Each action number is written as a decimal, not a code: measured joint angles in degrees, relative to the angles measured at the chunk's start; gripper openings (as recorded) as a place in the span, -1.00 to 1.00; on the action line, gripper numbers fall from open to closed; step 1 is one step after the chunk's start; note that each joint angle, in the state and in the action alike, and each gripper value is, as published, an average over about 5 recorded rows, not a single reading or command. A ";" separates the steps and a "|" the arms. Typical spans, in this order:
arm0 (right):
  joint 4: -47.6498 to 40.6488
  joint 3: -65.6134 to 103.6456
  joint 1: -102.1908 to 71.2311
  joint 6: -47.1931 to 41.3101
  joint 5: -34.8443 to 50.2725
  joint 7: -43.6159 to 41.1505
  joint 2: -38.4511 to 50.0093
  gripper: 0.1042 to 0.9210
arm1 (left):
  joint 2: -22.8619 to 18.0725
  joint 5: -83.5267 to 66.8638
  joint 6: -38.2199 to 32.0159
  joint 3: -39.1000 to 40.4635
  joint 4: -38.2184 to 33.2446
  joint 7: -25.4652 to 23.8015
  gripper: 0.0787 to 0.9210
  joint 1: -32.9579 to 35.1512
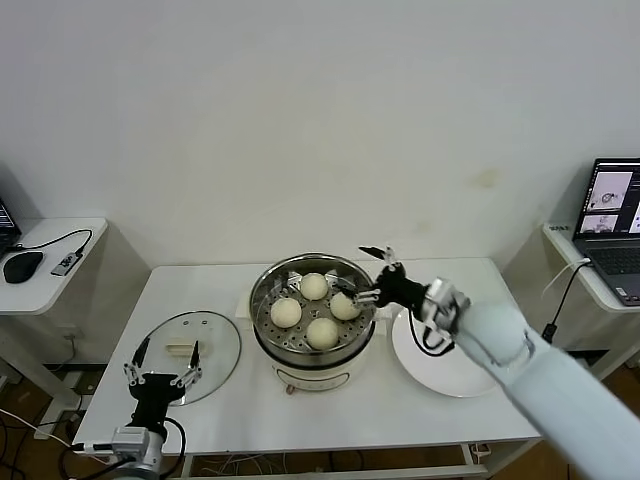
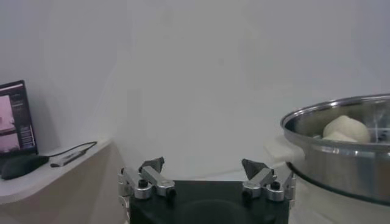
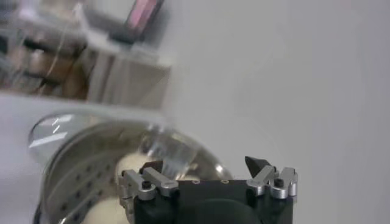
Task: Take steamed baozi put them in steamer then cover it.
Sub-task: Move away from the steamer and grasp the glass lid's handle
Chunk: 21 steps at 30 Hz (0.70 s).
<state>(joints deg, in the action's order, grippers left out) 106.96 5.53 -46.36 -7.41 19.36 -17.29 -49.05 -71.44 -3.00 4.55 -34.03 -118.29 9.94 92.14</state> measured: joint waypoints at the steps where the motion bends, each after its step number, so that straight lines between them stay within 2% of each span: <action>1: 0.29 3.03 -2.77 1.11 -1.35 0.05 -1.54 0.76 | 0.09 0.99 0.05 0.01 0.27 0.02 0.77 0.09; 10: 3.54 26.68 -21.80 6.28 -11.34 0.46 -16.16 0.76 | 2.34 19.83 -0.49 -1.59 4.43 -0.20 0.77 0.78; 21: 5.03 44.06 -33.19 7.11 -14.54 3.23 -25.35 0.76 | 7.80 46.99 -2.87 -1.45 15.26 1.00 0.77 -2.83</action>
<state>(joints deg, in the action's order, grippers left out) 111.99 49.59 -79.55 -0.30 4.82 -14.06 -74.40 -63.64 43.98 1.68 -35.48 -103.03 10.94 89.31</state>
